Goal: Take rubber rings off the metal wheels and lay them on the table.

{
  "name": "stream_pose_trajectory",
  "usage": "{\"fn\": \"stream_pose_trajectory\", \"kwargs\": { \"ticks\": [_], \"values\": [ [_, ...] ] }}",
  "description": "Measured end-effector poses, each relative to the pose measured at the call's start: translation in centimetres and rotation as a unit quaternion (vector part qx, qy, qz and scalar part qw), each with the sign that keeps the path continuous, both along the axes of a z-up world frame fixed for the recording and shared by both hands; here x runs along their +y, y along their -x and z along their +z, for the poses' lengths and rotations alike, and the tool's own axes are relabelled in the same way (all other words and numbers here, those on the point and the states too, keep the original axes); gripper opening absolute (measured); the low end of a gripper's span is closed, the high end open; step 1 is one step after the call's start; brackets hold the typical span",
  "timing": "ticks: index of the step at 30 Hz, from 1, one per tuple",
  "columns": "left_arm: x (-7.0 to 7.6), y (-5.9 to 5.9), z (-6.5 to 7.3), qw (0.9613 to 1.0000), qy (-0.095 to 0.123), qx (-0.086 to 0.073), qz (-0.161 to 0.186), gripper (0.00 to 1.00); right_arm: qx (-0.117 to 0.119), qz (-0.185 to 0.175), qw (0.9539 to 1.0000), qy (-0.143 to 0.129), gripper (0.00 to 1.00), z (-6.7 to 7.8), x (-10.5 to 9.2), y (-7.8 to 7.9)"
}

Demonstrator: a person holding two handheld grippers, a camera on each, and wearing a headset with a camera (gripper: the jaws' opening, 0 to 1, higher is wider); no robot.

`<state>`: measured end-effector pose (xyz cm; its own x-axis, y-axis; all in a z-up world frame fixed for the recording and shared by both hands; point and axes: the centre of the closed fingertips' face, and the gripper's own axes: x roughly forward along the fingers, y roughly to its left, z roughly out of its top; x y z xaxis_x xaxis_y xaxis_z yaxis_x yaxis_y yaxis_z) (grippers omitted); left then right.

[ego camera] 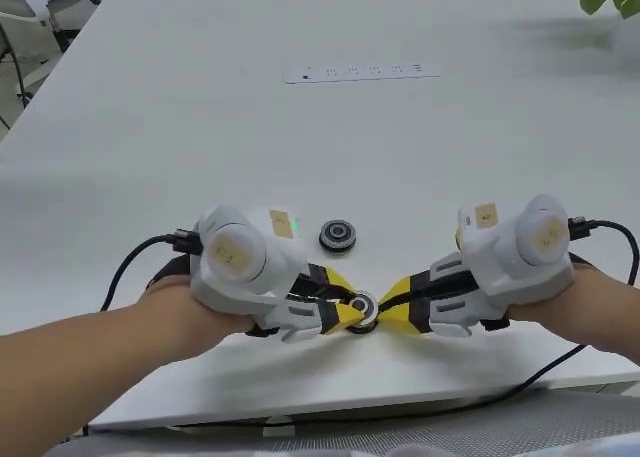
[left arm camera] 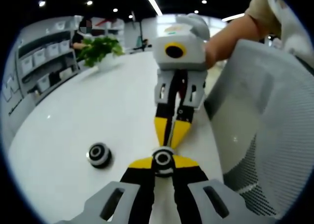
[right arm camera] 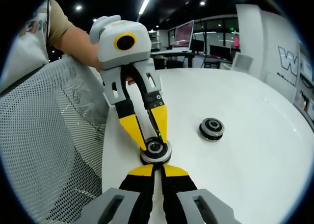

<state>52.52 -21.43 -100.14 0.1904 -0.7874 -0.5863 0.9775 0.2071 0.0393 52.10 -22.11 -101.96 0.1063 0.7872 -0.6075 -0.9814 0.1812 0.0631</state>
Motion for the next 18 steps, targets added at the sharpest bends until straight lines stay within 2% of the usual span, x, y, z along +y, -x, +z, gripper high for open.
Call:
{"fn": "stream_pose_trajectory", "kwargs": {
  "ticks": [12,18],
  "values": [
    [0.01,0.0,0.01,1.0,0.0,0.0,0.001,0.14,0.024,-0.025,0.9993,-0.011,0.0,0.28,-0.27,-0.22],
    [0.01,-0.02,-0.02,1.0,0.0,-0.001,0.002,0.14,0.058,-0.051,0.9967,-0.027,0.0,0.42,-0.36,-0.37]
  ]
}}
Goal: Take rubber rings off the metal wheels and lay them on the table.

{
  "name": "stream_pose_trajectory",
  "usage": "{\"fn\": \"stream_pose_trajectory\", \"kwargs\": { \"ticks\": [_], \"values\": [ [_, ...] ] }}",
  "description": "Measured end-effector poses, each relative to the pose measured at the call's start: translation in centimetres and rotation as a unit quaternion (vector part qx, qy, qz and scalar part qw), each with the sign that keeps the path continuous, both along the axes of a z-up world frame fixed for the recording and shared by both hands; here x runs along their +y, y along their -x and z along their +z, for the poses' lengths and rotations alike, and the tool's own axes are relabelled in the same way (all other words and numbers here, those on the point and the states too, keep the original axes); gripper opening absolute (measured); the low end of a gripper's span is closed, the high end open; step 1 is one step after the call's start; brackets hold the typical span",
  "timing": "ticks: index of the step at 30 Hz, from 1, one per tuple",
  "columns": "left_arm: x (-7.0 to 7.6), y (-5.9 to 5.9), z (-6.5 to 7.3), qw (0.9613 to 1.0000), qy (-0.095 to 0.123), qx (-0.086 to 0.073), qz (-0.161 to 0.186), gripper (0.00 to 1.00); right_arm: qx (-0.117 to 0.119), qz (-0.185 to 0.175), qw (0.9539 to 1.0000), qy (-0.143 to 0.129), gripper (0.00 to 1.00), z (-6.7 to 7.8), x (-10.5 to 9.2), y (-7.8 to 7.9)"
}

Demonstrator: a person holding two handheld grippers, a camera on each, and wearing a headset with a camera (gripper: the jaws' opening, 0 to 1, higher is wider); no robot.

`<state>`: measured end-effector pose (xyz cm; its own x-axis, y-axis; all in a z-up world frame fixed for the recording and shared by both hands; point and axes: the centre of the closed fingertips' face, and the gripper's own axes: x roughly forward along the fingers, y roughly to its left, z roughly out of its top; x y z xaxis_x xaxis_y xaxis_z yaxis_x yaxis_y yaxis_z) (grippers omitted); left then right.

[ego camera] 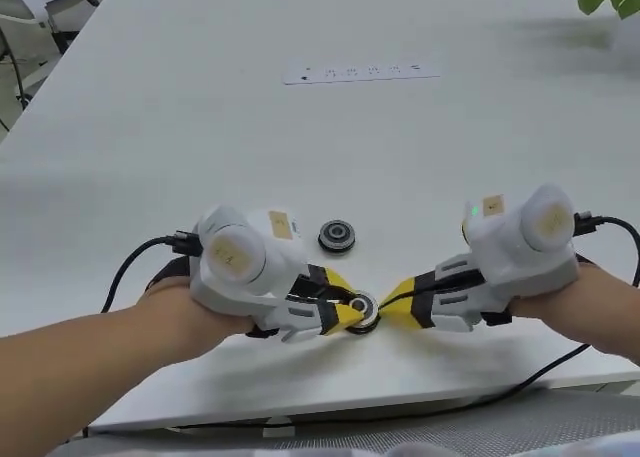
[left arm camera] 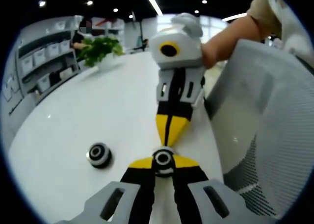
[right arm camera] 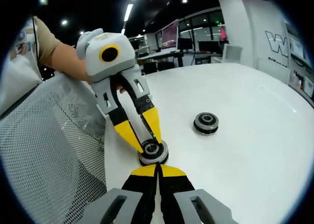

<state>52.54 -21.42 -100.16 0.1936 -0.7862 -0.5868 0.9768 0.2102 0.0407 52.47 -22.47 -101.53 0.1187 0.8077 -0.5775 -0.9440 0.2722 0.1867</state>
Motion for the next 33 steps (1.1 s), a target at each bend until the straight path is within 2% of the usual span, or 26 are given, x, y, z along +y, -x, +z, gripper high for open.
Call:
{"fn": "stream_pose_trajectory", "kwargs": {
  "ticks": [11,16,25,33],
  "values": [
    [0.1,0.0,-0.1,1.0,-0.002,0.001,0.001,0.13,0.023,-0.018,0.9995,-0.013,0.0,0.2,0.1,0.3],
    [0.1,0.0,-0.1,1.0,0.0,0.006,0.006,0.13,0.035,-0.028,0.9988,-0.021,0.0,0.4,0.1,0.2],
    [0.0,-0.1,-0.1,1.0,-0.003,0.002,0.005,0.13,0.046,-0.037,0.9978,-0.029,0.0,0.6,0.1,0.3],
    [0.0,-0.1,0.0,1.0,-0.004,-0.002,0.005,0.13,0.068,-0.058,0.9944,-0.057,0.0,1.1,0.1,0.0]
  ]
}}
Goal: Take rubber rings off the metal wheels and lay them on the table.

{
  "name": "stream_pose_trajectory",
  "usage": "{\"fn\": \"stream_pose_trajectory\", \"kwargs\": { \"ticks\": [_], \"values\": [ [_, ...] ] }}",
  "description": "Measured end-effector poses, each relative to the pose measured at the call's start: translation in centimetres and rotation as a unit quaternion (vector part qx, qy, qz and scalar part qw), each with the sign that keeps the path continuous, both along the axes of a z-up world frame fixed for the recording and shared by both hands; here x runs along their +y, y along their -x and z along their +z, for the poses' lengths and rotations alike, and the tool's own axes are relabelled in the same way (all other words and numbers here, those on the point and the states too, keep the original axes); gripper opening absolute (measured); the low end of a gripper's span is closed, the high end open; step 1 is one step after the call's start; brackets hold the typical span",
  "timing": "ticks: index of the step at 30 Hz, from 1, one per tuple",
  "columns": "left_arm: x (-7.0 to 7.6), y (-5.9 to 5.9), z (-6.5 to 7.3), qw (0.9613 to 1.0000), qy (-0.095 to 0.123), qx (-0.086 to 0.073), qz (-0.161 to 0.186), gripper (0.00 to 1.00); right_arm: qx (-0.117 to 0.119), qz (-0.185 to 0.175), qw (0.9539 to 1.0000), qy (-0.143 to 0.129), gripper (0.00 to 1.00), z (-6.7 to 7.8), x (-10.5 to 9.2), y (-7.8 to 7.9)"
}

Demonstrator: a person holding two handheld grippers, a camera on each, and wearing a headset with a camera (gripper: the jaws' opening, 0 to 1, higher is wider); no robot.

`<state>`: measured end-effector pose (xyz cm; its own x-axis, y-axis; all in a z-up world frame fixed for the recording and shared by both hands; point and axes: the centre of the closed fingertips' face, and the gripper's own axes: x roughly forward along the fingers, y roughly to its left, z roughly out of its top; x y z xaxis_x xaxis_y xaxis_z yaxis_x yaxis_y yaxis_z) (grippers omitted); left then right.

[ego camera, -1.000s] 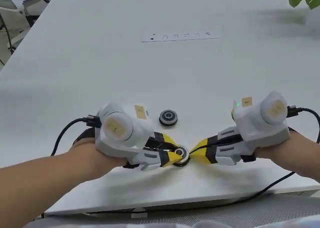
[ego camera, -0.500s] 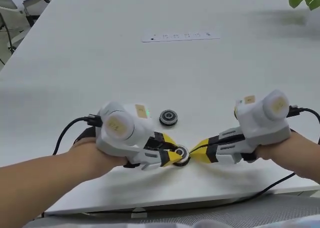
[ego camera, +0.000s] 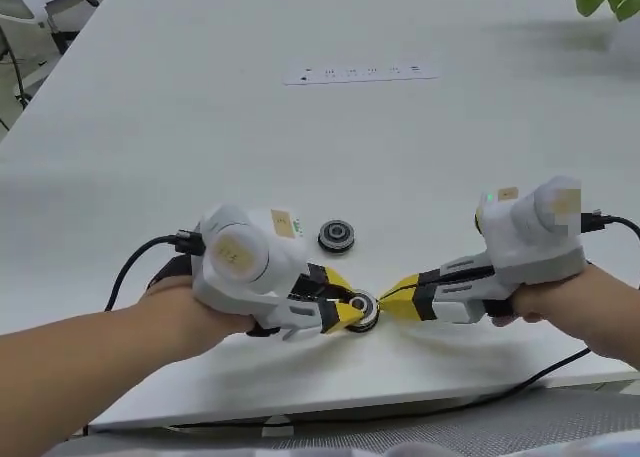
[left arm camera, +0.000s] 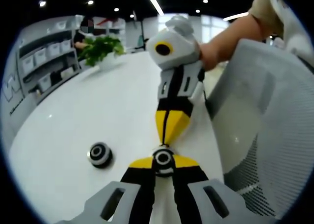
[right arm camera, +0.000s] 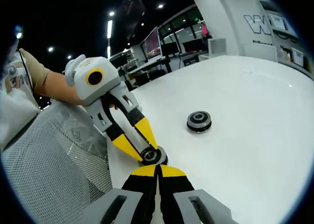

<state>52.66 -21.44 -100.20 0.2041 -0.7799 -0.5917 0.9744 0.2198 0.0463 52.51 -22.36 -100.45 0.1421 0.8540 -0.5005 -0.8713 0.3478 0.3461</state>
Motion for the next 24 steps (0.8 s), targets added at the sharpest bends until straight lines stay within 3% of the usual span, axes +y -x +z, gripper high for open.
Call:
{"fn": "stream_pose_trajectory", "kwargs": {
  "ticks": [24],
  "values": [
    [-0.01,0.07,-0.04,1.0,-0.002,-0.004,0.0,0.13,0.035,-0.015,0.9989,-0.028,0.0,0.52,0.65,0.41]
  ]
}}
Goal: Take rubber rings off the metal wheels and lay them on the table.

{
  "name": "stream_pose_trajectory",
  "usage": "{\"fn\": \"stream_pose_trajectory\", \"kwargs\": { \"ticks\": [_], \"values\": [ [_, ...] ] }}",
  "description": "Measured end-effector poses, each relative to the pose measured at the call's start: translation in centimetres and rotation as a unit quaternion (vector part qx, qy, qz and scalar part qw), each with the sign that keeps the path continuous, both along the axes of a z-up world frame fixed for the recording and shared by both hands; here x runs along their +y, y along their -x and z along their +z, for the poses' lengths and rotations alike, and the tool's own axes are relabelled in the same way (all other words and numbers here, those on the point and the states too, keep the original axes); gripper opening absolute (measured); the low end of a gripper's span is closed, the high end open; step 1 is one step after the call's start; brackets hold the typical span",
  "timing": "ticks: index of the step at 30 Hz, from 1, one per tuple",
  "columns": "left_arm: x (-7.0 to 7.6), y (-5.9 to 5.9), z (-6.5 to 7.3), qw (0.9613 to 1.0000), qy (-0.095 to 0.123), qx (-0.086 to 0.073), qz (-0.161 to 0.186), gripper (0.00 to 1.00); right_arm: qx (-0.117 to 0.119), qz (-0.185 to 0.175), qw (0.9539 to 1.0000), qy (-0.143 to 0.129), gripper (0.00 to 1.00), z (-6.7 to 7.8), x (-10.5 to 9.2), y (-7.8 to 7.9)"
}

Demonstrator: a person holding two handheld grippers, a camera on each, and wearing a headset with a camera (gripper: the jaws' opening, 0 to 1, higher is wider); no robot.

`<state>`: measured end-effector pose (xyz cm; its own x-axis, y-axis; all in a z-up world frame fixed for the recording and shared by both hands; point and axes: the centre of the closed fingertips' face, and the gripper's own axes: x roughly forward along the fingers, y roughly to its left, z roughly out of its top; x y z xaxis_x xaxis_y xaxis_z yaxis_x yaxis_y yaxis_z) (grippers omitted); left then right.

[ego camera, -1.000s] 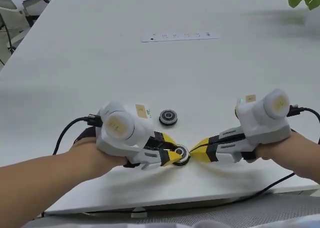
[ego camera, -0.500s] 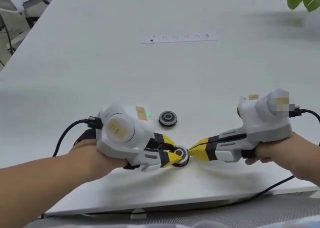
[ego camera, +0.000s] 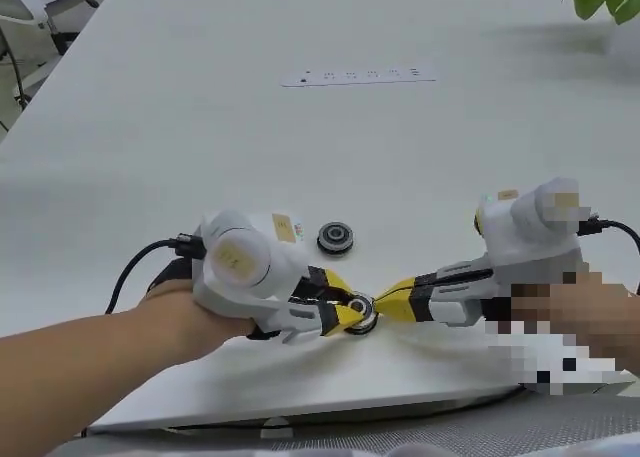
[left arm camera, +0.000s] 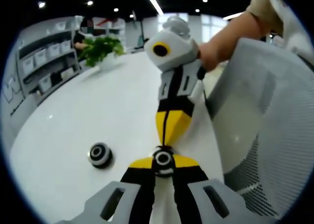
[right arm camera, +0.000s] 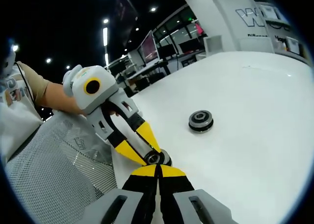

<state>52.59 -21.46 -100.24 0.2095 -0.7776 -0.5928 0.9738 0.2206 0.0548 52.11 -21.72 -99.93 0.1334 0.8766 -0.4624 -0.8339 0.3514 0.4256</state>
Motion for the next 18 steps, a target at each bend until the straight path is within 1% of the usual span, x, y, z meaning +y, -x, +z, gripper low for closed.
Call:
{"fn": "stream_pose_trajectory", "kwargs": {
  "ticks": [9,18],
  "values": [
    [0.0,-0.01,0.01,1.0,0.0,0.001,0.002,0.13,0.007,0.0,0.9999,-0.01,0.0,0.16,0.22,-0.06],
    [-0.03,0.0,0.03,1.0,0.002,0.002,0.002,0.13,0.008,0.005,0.9998,-0.016,0.0,0.34,0.45,0.02]
  ]
}}
